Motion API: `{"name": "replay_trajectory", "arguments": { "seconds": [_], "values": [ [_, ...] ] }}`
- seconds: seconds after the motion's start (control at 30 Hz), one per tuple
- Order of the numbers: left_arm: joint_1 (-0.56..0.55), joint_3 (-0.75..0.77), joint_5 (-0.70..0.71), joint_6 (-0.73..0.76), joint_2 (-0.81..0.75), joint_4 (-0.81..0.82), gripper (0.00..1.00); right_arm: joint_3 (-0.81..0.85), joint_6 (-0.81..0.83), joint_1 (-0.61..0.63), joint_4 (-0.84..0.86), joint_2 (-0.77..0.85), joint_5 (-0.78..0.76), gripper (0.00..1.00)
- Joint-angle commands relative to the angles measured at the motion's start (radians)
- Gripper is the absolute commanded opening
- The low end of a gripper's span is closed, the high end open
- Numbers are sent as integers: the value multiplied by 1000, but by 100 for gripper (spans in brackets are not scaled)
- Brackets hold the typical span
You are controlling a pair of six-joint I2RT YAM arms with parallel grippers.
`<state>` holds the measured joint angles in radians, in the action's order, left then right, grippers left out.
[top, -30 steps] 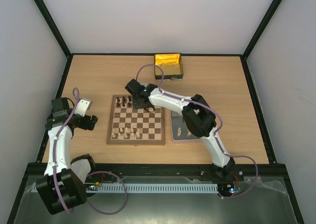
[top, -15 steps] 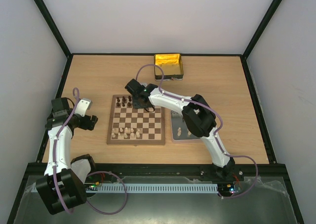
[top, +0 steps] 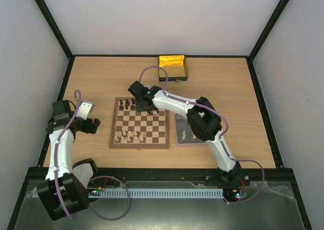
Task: Set up the chess pieces on the board
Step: Place the chess piece on the chessboard.
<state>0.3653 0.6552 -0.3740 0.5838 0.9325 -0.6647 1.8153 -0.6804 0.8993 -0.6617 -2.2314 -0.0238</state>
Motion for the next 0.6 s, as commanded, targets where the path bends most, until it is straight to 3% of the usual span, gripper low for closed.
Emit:
{"name": "replay_trajectory", "arguments": {
  "seconds": [0.0,0.27,0.57],
  "values": [
    [8,-10,-16,10,-13,-13,91,24,-3,9,-19,-6,-2,15],
    [9,-10,-15,10,-13,-12,92,-14,-7,8,-11,43,-7,23],
    [14,-10,-17,11,-12,-15,92,-77,-16,8,-2,143,-11,24]
  ]
}}
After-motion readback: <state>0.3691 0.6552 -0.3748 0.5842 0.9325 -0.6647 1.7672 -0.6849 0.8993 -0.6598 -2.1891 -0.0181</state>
